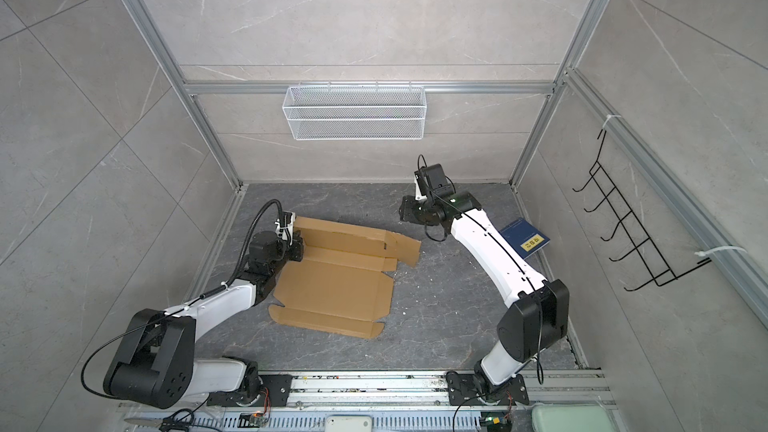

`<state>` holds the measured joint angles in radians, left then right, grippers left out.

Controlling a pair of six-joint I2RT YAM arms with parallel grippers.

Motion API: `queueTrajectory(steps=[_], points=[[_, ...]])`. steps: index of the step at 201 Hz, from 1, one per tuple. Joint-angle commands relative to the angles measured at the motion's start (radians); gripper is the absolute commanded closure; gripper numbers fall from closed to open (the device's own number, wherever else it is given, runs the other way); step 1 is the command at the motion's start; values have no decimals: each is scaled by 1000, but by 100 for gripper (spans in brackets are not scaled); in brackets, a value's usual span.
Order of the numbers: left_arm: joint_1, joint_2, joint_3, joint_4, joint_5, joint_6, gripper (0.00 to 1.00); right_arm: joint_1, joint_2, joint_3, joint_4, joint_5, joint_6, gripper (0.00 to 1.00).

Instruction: Fold the paper box

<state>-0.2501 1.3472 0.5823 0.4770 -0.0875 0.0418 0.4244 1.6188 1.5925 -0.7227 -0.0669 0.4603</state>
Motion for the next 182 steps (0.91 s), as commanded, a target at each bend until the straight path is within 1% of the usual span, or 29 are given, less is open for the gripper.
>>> queueTrajectory(steps=[1,44,75,100,117,167,182], points=[[-9,-19,-2,73,-14,13,100,14,-8,-11,15,16,24,46],[-22,-19,-6,75,-17,17,100,17,-8,-23,19,13,30,44],[-43,-32,-19,84,-42,38,100,17,-60,-78,37,15,35,44],[-52,-43,-34,99,-58,51,100,9,-92,-107,13,22,23,43],[-52,-42,-36,101,-59,56,100,1,-103,-126,10,1,24,43],[-66,-50,-38,105,-76,58,100,1,-118,-178,17,-62,96,43],[-78,-65,-40,95,-105,58,100,5,-152,-215,14,-50,127,43]])
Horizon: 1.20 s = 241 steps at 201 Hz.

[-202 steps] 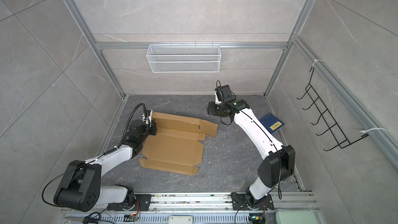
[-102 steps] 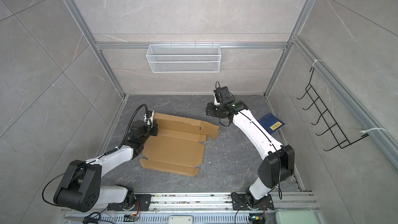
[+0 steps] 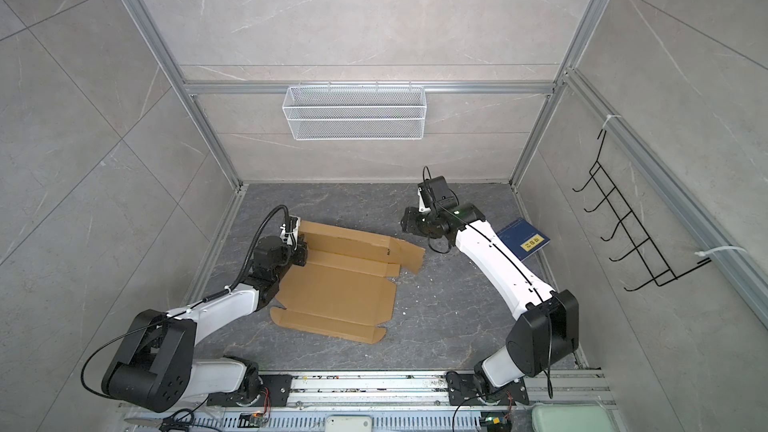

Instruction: Fold the paper box

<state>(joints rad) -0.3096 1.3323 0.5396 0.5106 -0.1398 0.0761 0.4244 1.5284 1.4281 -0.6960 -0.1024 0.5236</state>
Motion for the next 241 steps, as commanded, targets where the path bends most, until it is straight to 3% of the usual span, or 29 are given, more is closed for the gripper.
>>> queueTrajectory(steps=[1,42,126,198,241], points=[[-20,-51,2,61,-56,23,100,5,-65,-54,-12,-12,66,43],[-49,-97,-44,78,-196,-31,100,39,-148,-114,-39,19,134,43],[-107,-124,-73,78,-223,-87,100,171,-33,-107,104,-27,293,43],[-131,-142,-88,64,-268,-110,100,179,58,-100,206,-98,319,63],[-132,-151,-81,12,-323,-124,100,162,70,-86,242,-167,274,57]])
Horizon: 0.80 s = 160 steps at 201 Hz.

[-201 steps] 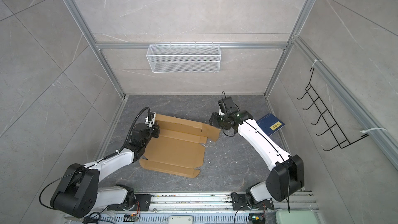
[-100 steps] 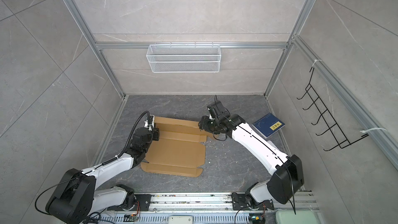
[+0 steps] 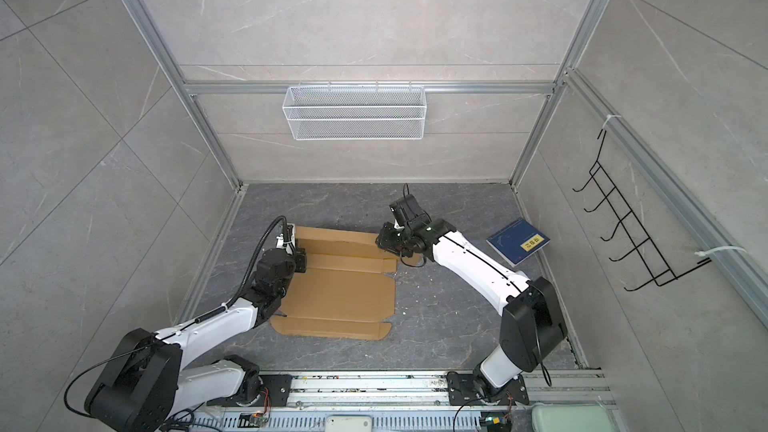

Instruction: Fold the paper box

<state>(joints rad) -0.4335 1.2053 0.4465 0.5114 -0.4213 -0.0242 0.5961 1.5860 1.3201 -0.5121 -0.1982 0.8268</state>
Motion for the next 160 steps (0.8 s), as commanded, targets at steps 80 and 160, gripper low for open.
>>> queueTrajectory(steps=[80,160], points=[[6,16,73,-96,27,15,100,-260,-82,144,-298,65,-866,41],[16,41,111,-131,77,34,100,-229,128,275,-447,-74,-1170,42]])
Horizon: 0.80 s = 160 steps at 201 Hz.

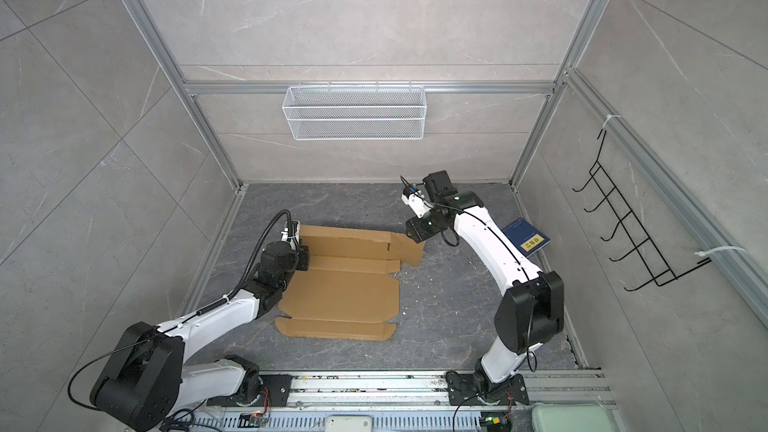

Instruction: Fold the paper box

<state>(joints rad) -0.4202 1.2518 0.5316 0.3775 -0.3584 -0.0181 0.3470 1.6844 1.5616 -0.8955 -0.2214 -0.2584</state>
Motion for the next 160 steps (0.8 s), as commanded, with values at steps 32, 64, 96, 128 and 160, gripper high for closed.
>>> queueTrajectory(steps=[32,64,96,128,160], points=[[3,-5,23,4,10,30,100,42,96,56,-62,-45,-99,44],[4,-6,27,3,4,30,100,55,146,85,-90,-50,-90,52],[3,-12,21,8,-13,17,100,71,156,71,-109,-48,-62,66],[2,-14,18,16,-23,-15,100,90,146,63,-106,-67,15,78],[3,-31,12,11,-25,-50,100,108,115,20,-70,-103,132,87]])
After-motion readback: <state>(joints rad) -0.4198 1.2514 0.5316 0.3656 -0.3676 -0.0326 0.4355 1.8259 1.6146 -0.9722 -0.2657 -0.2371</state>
